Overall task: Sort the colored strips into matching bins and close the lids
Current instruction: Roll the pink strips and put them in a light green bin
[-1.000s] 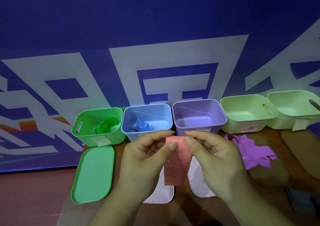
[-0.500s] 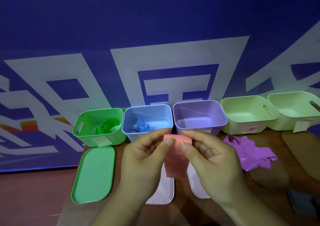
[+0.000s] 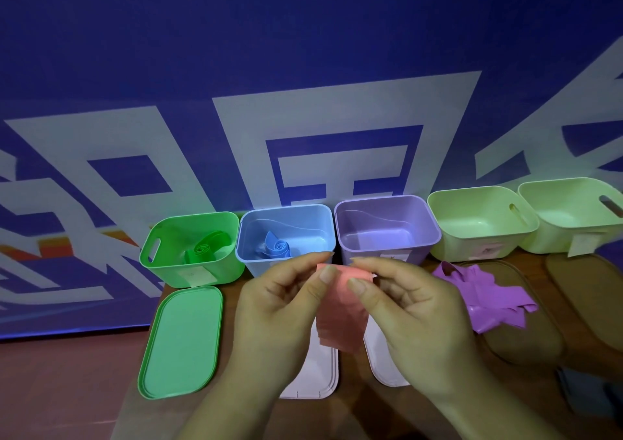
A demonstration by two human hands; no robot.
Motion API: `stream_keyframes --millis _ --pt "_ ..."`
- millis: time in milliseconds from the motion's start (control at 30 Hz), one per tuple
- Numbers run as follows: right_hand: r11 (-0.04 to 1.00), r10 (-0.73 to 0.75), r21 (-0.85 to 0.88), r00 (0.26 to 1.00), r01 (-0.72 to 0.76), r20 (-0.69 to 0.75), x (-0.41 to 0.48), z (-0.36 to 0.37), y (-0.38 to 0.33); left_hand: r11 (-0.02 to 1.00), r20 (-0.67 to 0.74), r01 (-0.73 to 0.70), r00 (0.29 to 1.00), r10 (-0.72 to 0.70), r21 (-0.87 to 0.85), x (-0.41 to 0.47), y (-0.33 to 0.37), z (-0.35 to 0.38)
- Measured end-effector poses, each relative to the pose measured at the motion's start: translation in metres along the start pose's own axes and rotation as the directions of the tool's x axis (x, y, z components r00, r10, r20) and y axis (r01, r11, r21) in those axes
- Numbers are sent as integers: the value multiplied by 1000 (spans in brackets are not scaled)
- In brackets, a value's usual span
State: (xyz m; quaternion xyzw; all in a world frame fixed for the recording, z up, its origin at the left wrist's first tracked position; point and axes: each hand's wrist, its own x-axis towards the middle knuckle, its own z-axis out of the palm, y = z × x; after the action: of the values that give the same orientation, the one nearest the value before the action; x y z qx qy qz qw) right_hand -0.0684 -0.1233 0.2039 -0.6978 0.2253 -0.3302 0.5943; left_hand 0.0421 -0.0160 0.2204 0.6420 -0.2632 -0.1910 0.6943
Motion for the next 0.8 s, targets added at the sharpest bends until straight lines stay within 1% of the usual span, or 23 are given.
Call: stream_keyframes --millis 133,267,367,533,733,800 --pt "999 31 18 999 -30 -20 0 0 3 1000 28 -7 1000 7 28 -2 -2 -1" --pt "998 55 44 998 -53 -30 1 0 1 996 26 -45 999 43 73 -3 -3 -2" --pt "999 51 21 997 -50 -50 1 1 1 994 6 -72 997 72 79 -4 -3 -2" --pt "999 37 0 995 -37 -88 3 1 -2 989 15 -128 992 127 80 -6 -4 -1" --pt "997 20 -69 988 -31 -152 1 7 -7 959 17 -186 982 187 216 -9 -4 3" --pt "998 30 -51 985 -39 -173 1 10 -7 949 19 -200 979 202 245 -9 -4 5"
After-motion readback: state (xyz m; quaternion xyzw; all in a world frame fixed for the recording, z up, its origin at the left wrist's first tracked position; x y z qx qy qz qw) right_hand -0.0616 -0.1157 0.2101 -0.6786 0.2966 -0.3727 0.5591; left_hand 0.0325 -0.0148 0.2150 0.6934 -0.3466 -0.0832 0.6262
